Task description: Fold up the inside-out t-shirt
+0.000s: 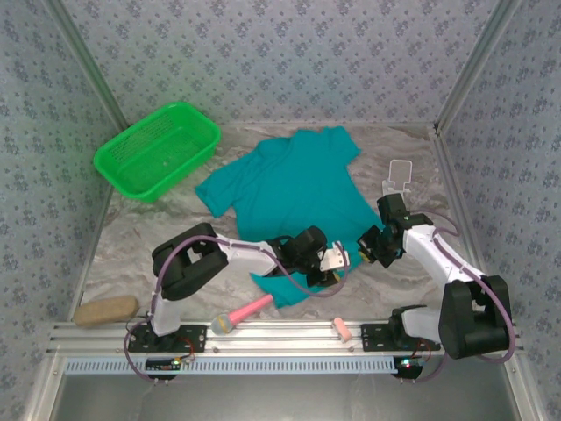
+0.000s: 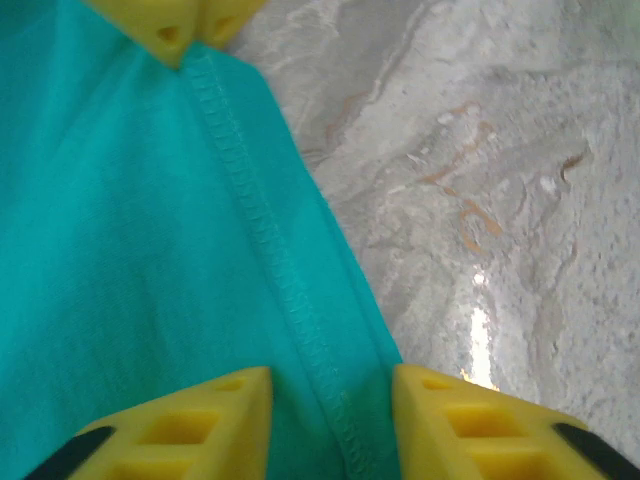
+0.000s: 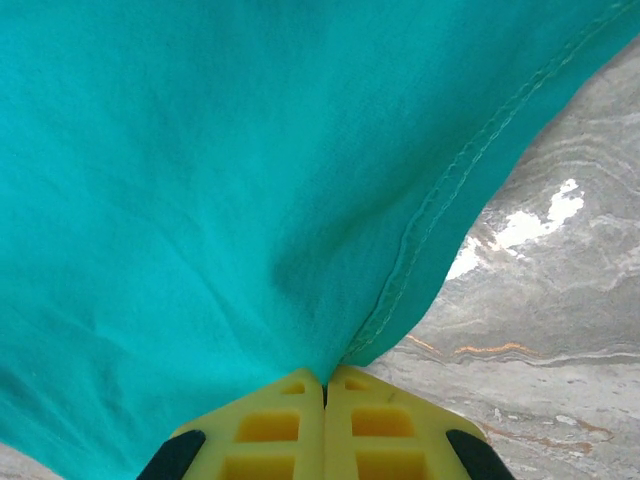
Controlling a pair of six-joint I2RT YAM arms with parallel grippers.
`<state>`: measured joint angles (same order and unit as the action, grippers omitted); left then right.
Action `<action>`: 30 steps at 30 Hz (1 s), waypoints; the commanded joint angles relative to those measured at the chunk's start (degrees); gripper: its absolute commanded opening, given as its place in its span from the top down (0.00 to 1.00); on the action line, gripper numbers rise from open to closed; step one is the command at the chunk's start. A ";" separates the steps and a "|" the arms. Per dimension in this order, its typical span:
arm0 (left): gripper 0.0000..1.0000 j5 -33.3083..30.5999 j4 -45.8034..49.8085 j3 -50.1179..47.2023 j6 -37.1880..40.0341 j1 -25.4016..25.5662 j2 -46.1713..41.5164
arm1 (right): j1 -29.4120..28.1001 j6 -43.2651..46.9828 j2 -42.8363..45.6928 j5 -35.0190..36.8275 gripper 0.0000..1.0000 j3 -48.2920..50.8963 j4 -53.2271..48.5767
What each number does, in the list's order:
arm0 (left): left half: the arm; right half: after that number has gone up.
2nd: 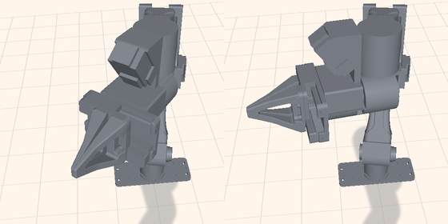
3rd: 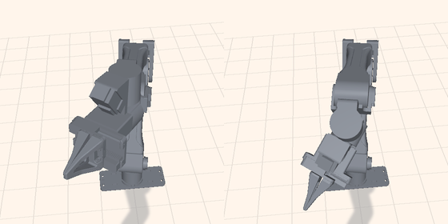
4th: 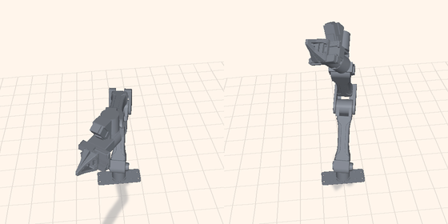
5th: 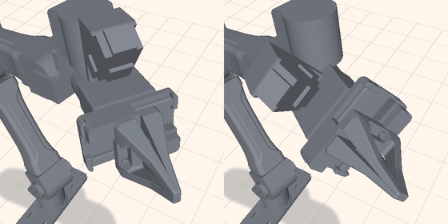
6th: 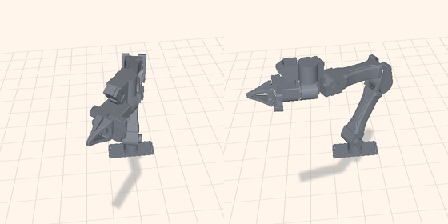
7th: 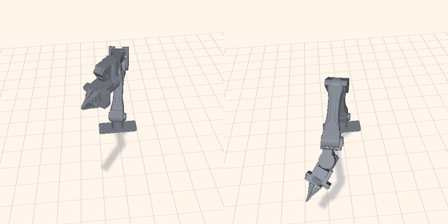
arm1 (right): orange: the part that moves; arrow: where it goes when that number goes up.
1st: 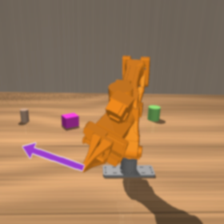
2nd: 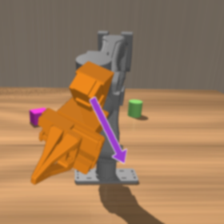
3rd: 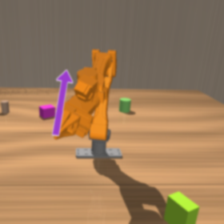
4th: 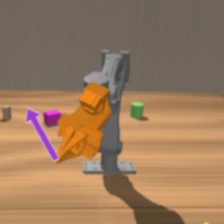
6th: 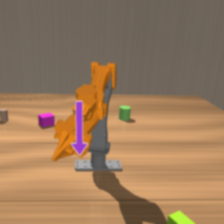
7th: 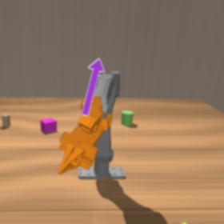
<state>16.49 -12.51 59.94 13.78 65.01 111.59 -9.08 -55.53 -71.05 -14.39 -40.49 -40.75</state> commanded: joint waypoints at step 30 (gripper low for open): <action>1.00 19.82 -21.28 -6.16 -31.49 -12.78 2.59 | -8.47 -10.98 1.35 -9.53 0.44 4.06 10.17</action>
<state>33.58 -30.02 53.82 -16.25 52.23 114.63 -16.10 -59.31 -67.70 -21.15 -35.42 -34.46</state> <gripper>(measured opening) 0.048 0.555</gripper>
